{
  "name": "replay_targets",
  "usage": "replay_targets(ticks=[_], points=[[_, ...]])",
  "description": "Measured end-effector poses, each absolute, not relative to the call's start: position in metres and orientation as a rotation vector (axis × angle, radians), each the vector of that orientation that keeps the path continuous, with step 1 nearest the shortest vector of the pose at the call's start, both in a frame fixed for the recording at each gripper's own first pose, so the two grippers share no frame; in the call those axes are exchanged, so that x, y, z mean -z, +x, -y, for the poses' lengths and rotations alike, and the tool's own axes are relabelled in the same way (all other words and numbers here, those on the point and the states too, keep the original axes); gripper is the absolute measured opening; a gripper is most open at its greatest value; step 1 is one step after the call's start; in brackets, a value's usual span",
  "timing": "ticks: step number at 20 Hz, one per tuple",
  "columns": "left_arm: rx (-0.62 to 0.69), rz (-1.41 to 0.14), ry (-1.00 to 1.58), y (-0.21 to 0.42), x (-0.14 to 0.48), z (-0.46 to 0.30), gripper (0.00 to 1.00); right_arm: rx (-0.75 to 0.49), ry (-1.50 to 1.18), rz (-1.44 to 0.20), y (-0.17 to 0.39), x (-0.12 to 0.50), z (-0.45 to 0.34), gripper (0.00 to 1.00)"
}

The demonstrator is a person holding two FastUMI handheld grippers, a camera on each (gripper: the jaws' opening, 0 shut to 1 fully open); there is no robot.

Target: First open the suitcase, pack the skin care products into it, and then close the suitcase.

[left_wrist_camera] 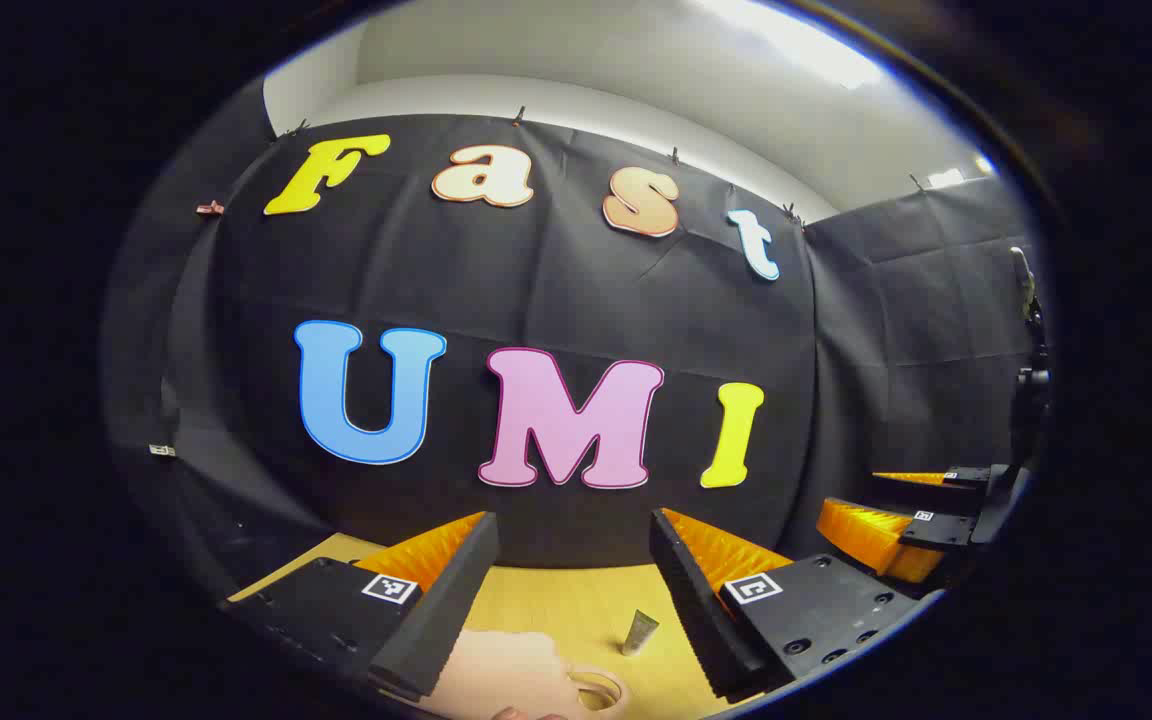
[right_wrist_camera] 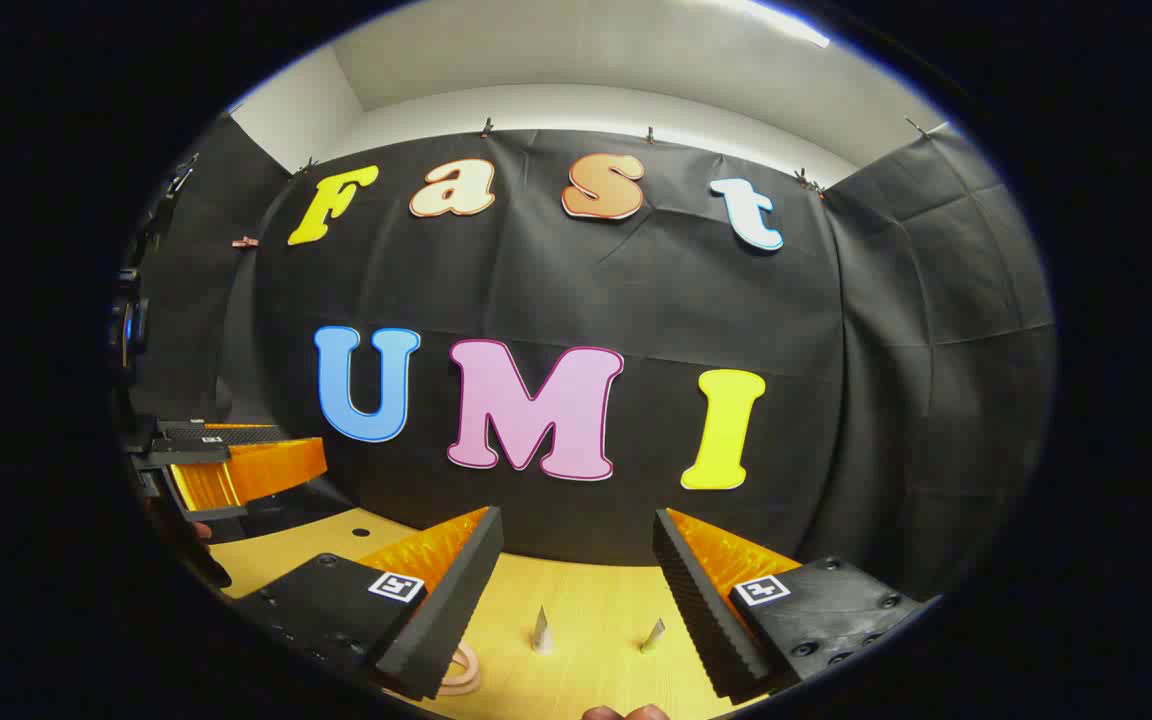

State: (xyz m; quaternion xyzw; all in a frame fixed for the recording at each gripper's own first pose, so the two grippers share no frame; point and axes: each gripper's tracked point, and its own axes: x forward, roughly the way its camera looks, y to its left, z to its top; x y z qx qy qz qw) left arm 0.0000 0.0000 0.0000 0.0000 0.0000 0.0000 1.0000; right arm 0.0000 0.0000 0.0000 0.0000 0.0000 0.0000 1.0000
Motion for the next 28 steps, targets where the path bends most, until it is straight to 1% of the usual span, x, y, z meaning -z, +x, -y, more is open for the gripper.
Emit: replay_targets(ticks=[2,3,4,8,9,10,11,14,15,16,17,18,19,20,21,25,28], points=[[0.011,0.001,-0.016,0.002,0.002,0.001,0.95,0.007,0.0,-0.005,0.002,0.0,0.0,0.96],[0.017,-0.002,-0.019,0.003,0.004,0.002,0.95,0.01,0.003,-0.012,0.004,0.0,0.0,0.98],[0.019,0.004,-0.021,0.002,0.003,0.003,0.96,0.008,0.006,-0.016,0.004,0.001,-0.002,0.96],[0.01,0.04,-0.015,0.003,-0.004,-0.001,0.95,0.005,-0.021,-0.015,0.005,0.001,-0.005,0.96],[0.008,0.04,-0.017,0.004,-0.004,-0.002,0.95,0.001,-0.023,-0.015,0.005,0.001,-0.007,0.96],[0.009,0.032,-0.015,0.006,-0.004,-0.002,0.96,-0.002,-0.022,-0.011,0.003,0.0,-0.007,0.98],[0.011,0.021,-0.008,0.006,0.0,-0.001,0.95,-0.003,-0.022,-0.004,0.003,-0.002,-0.007,0.96],[0.012,0.014,0.004,0.004,0.0,0.002,0.95,-0.011,-0.022,0.005,0.002,-0.005,-0.011,0.96],[0.016,0.013,0.008,0.002,0.001,0.004,0.99,-0.014,-0.023,0.01,0.001,-0.004,-0.01,0.96],[0.015,0.012,0.017,0.002,-0.001,0.005,0.95,-0.017,-0.025,0.012,0.002,-0.004,-0.01,0.96],[0.006,0.014,0.028,0.001,-0.001,0.004,0.99,-0.022,-0.027,0.016,0.002,-0.004,-0.011,0.96],[-0.004,0.017,0.03,0.0,-0.003,0.002,0.99,-0.027,-0.028,0.015,0.003,-0.003,-0.011,0.96],[-0.009,0.014,0.025,0.0,-0.001,0.003,0.95,-0.032,-0.023,0.015,0.004,-0.002,-0.011,0.96],[-0.015,0.011,0.018,0.0,-0.002,0.005,0.99,-0.037,-0.015,0.019,0.005,-0.003,-0.011,0.96],[-0.018,0.009,0.012,-0.001,0.0,0.007,0.95,-0.042,-0.006,0.028,0.006,-0.005,-0.012,0.96],[-0.034,-0.036,0.002,-0.004,0.013,0.009,0.95,-0.08,-0.008,0.031,0.026,-0.003,-0.017,0.96],[-0.024,-0.113,-0.021,-0.003,0.035,0.012,0.96,-0.095,0.001,0.025,0.039,-0.001,-0.018,0.96]])
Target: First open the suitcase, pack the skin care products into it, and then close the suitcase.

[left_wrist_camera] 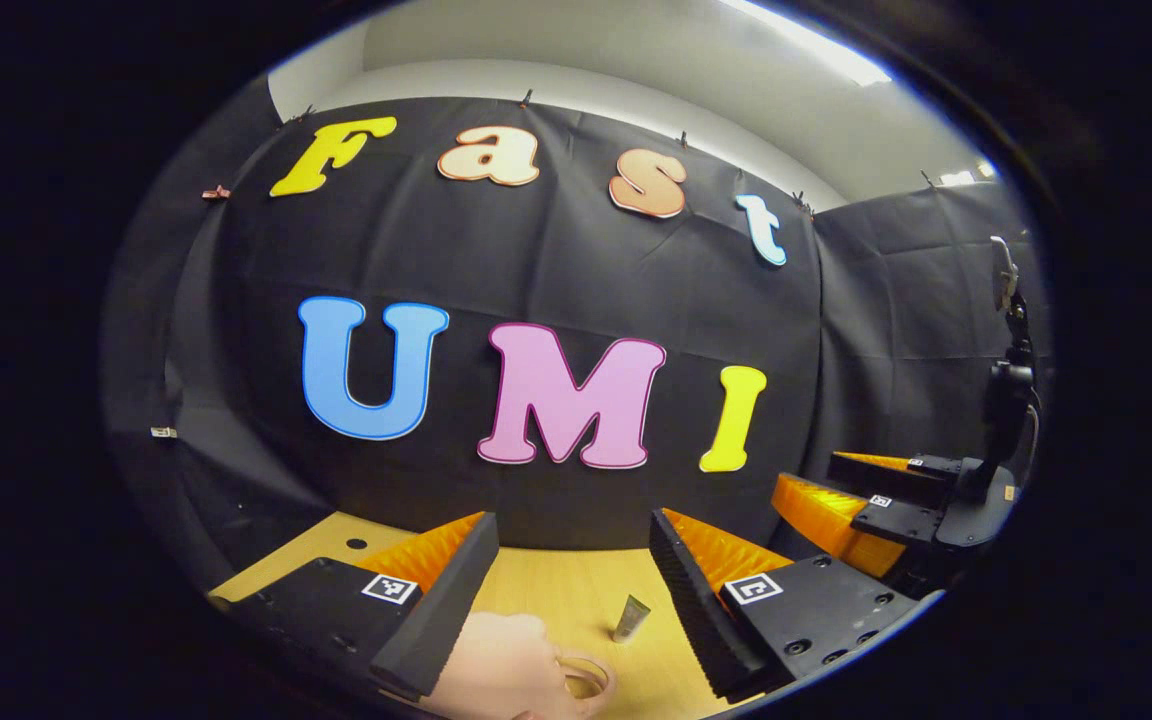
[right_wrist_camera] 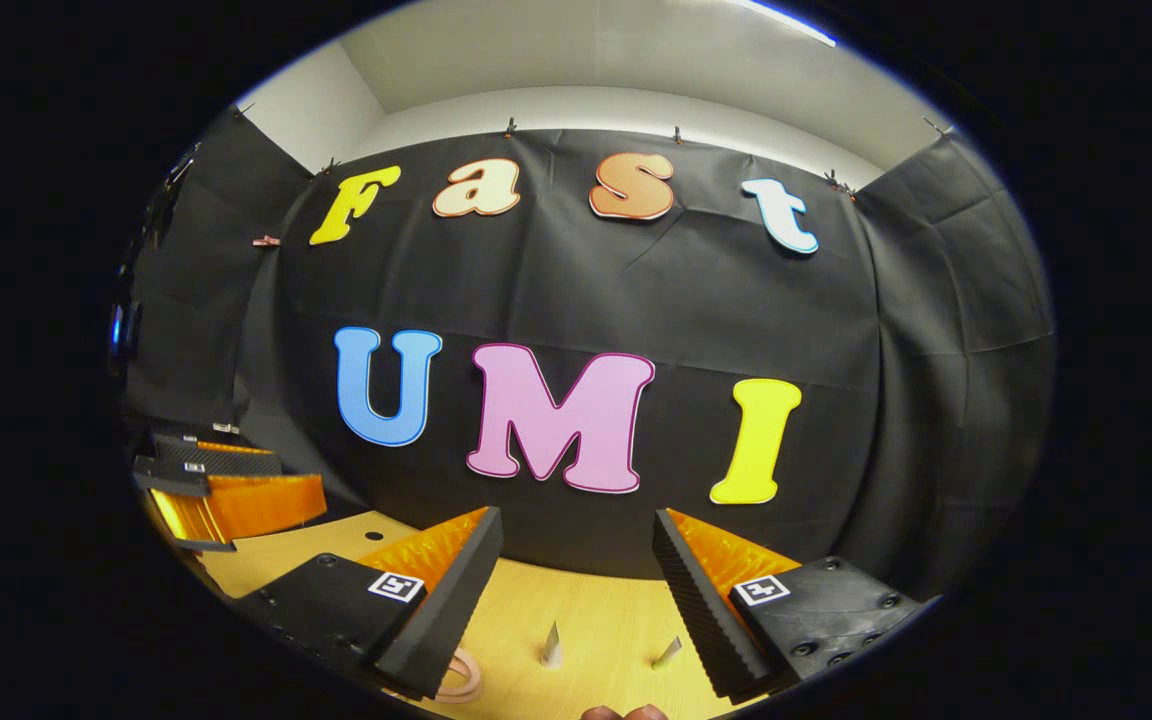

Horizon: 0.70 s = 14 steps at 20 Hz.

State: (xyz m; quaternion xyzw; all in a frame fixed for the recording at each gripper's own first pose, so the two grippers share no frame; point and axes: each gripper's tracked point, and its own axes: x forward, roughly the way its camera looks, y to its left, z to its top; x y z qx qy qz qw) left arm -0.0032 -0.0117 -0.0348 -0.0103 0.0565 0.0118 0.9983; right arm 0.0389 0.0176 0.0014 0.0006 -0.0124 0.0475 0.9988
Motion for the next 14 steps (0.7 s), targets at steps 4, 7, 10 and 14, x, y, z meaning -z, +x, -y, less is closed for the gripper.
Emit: replay_targets(ticks=[4,7,10,14], points=[[-0.032,-0.201,-0.08,0.003,0.063,0.006,0.95,-0.072,0.01,0.034,0.046,-0.001,-0.011,0.94],[-0.005,-0.279,-0.082,0.008,0.098,0.008,0.96,-0.036,-0.02,0.006,0.045,0.01,-0.001,0.99],[0.035,-0.414,-0.1,0.015,0.151,0.02,0.96,-0.008,-0.04,-0.014,0.041,0.021,0.015,0.96],[0.078,-0.622,-0.168,0.028,0.23,0.039,0.96,-0.029,-0.048,-0.052,0.043,0.043,0.033,0.96]])
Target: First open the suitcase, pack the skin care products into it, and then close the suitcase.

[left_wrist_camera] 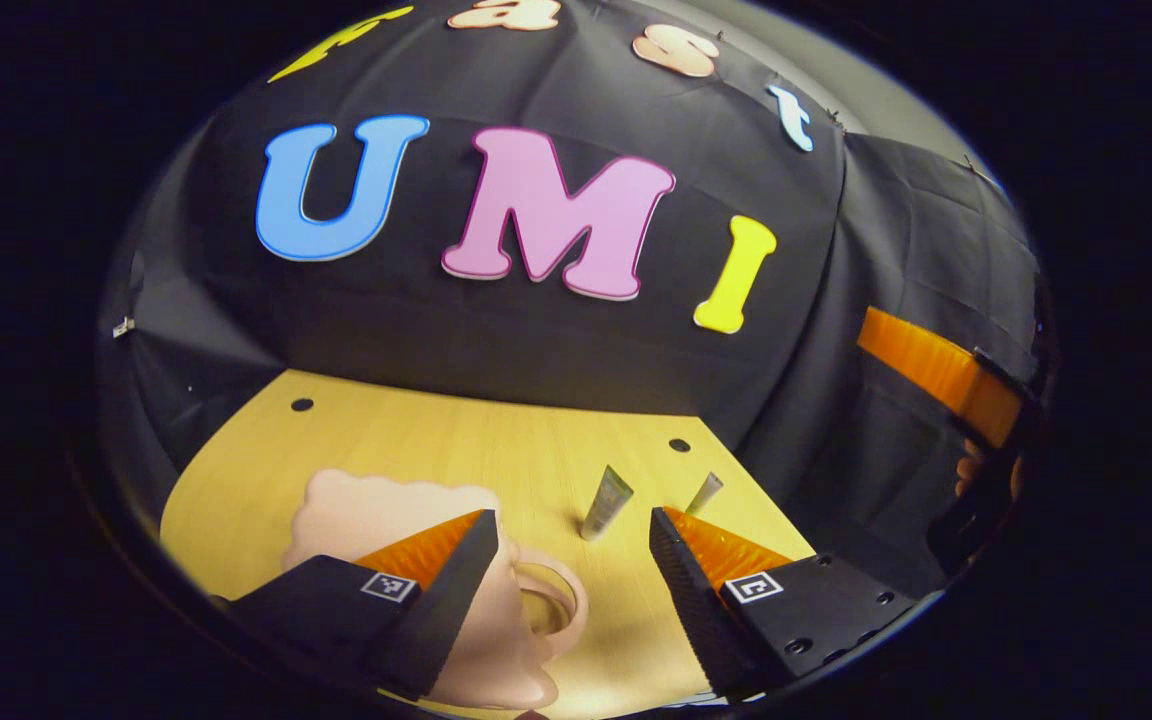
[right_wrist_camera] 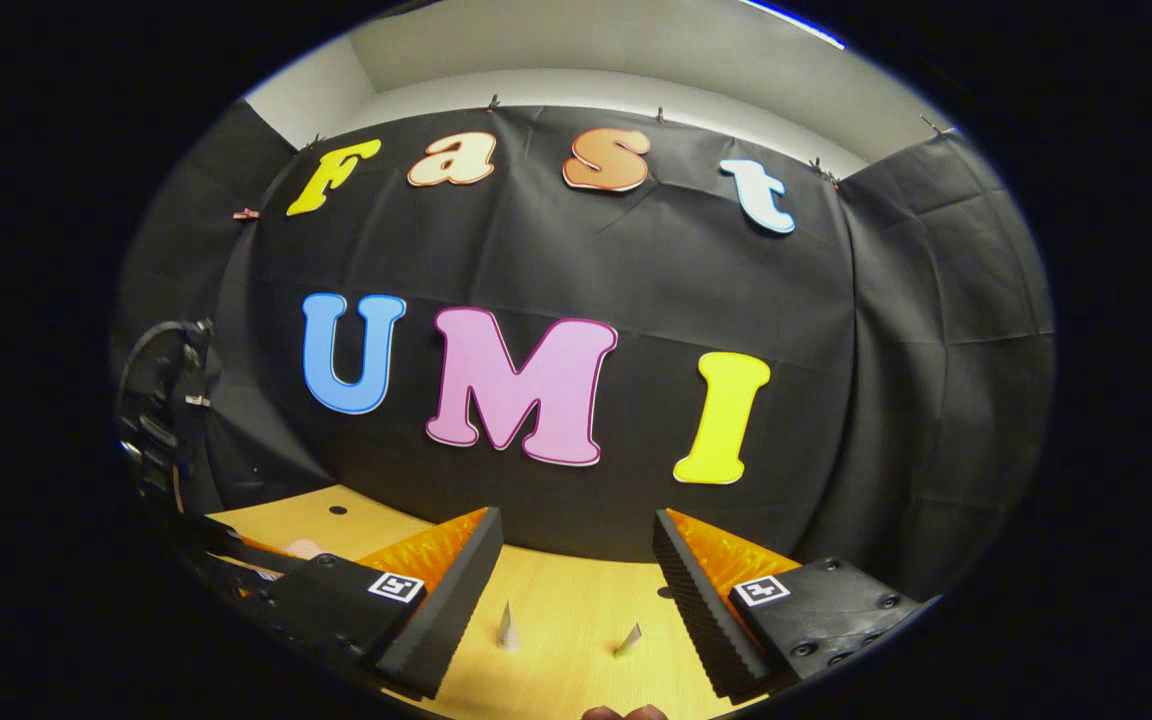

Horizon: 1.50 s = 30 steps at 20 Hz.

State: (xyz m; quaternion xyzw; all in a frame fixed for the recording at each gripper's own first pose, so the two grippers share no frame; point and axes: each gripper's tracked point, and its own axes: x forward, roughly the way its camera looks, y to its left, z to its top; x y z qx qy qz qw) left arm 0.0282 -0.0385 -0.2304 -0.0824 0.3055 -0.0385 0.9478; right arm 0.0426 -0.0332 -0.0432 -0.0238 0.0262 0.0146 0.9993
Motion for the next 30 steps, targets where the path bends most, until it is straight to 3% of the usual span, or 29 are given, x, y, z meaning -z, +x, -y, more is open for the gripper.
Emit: replay_targets(ticks=[4,11,13,18,20,21,23,26,27,30], points=[[0.023,-0.956,-0.276,0.015,0.301,0.05,0.96,-0.037,-0.028,-0.074,0.046,0.066,0.061,0.94],[-0.062,-1.193,-0.195,0.034,0.371,0.072,0.95,-0.022,0.024,-0.154,0.053,0.112,0.123,0.96],[-0.078,-1.224,-0.113,0.043,0.384,0.07,0.91,-0.013,0.047,-0.164,0.054,0.118,0.139,0.96],[-0.168,-1.327,-0.089,0.041,0.417,0.071,0.92,0.006,0.079,-0.178,0.051,0.128,0.17,0.96],[-0.19,-1.346,-0.069,0.037,0.428,0.062,0.84,0.011,0.09,-0.182,0.048,0.13,0.181,0.96],[-0.169,-1.366,-0.063,0.032,0.435,0.062,0.7,0.015,0.096,-0.186,0.045,0.132,0.187,0.96],[-0.154,-1.376,-0.032,0.029,0.431,0.057,0.21,0.029,0.112,-0.198,0.04,0.137,0.196,0.96],[-0.063,-1.342,0.097,0.039,0.407,0.057,0.2,0.045,0.147,-0.212,0.034,0.142,0.199,0.96],[-0.059,-1.32,0.111,0.042,0.391,0.055,0.12,0.042,0.152,-0.212,0.035,0.14,0.195,0.97],[-0.039,-1.246,-0.024,0.048,0.322,0.049,0.16,0.029,0.121,-0.182,0.039,0.128,0.184,0.97]])
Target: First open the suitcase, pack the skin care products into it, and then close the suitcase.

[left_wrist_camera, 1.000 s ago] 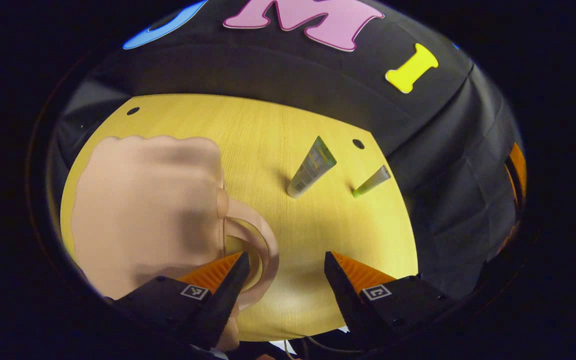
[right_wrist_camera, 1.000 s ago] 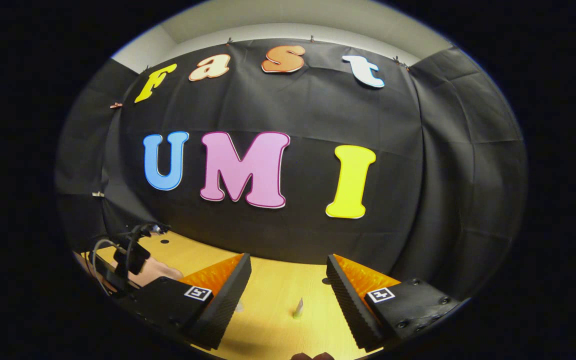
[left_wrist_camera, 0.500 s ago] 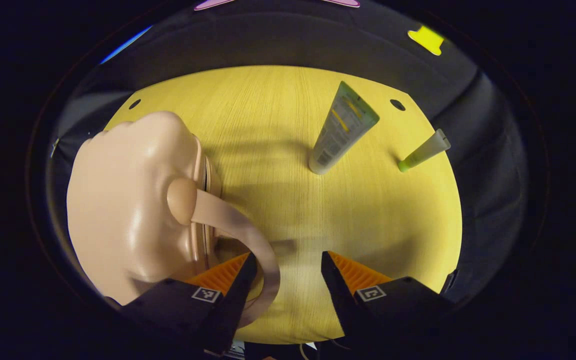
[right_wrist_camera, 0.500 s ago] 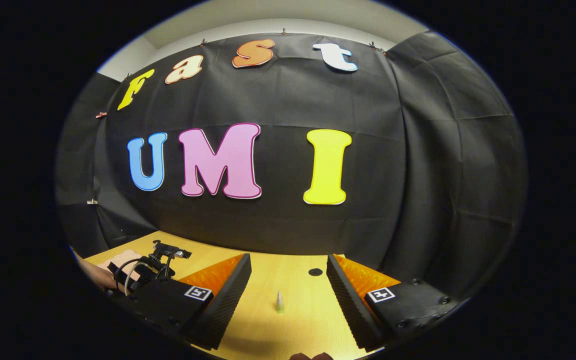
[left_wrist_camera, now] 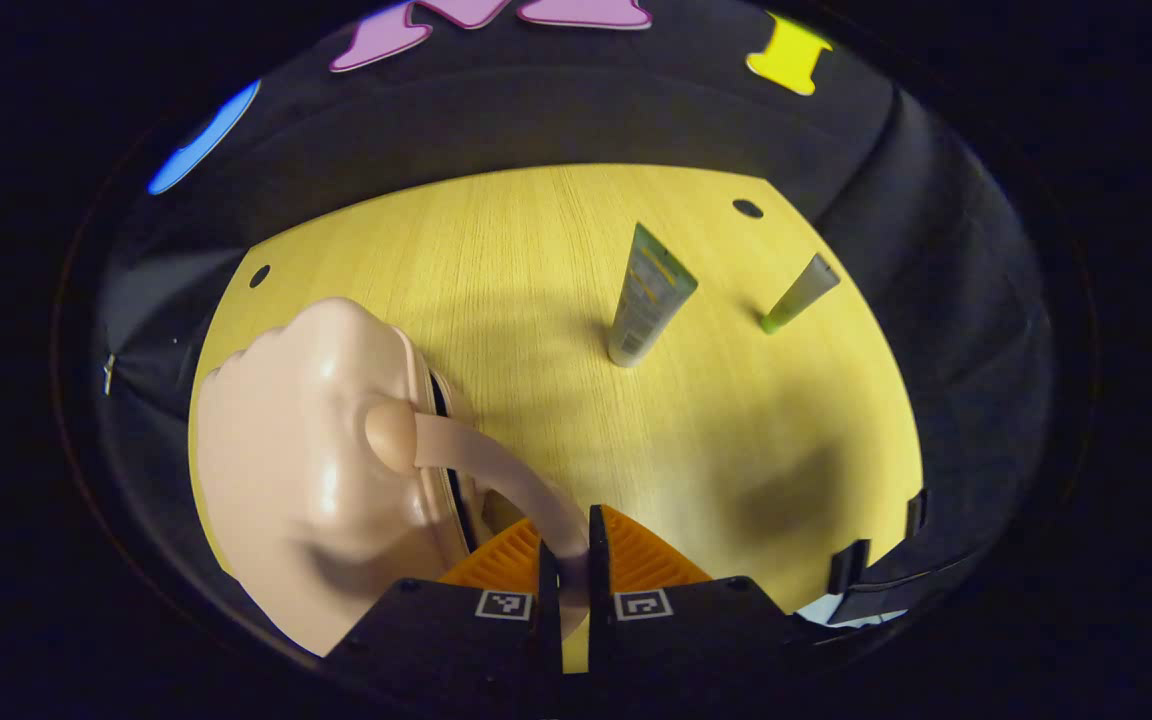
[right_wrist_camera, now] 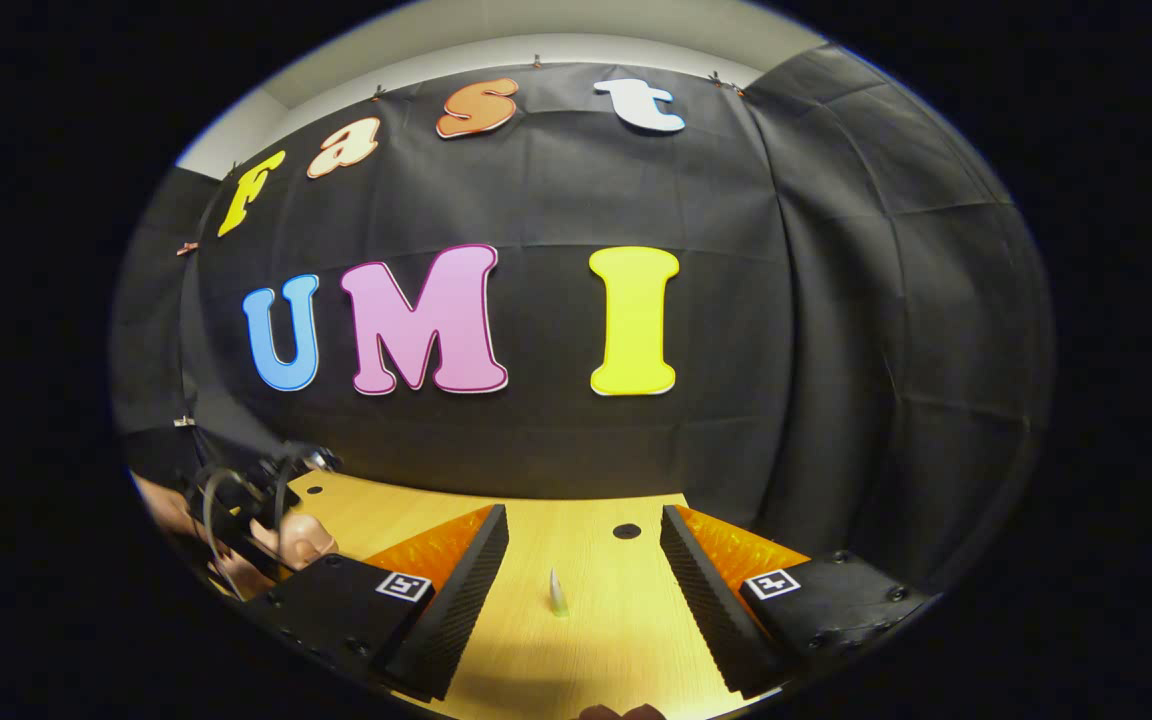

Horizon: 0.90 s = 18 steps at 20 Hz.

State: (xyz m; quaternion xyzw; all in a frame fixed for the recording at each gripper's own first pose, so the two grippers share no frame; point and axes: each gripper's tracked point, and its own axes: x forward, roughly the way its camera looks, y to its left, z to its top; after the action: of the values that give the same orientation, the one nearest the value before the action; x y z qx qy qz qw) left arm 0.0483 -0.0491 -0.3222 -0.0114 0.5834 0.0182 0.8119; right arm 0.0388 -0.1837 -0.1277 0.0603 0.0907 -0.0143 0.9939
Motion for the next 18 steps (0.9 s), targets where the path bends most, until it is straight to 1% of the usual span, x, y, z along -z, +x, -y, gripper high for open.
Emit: replay_targets(ticks=[3,5,8,10,14,16,18], points=[[-0.049,-1.146,-0.009,0.047,0.25,0.006,0.14,0.002,0.089,-0.138,0.049,0.108,0.16,0.97],[-0.085,-1.063,0.013,0.046,0.207,-0.034,0.14,-0.022,0.093,-0.109,0.055,0.093,0.139,0.97],[-0.174,-1.002,-0.038,0.031,0.169,-0.094,0.14,-0.061,0.08,-0.091,0.066,0.084,0.102,0.97],[-0.225,-0.949,-0.005,0.02,0.147,-0.142,0.14,-0.082,0.069,-0.087,0.071,0.078,0.078,0.97],[-0.4,-0.925,0.12,-0.006,0.13,-0.261,0.14,-0.117,0.083,-0.078,0.079,0.069,0.029,0.97],[-0.474,-0.936,0.159,-0.018,0.135,-0.323,0.12,-0.122,0.082,-0.087,0.082,0.068,0.008,0.97],[-0.542,-0.971,0.162,-0.033,0.153,-0.387,0.11,-0.119,0.068,-0.096,0.083,0.067,-0.006,0.97]])
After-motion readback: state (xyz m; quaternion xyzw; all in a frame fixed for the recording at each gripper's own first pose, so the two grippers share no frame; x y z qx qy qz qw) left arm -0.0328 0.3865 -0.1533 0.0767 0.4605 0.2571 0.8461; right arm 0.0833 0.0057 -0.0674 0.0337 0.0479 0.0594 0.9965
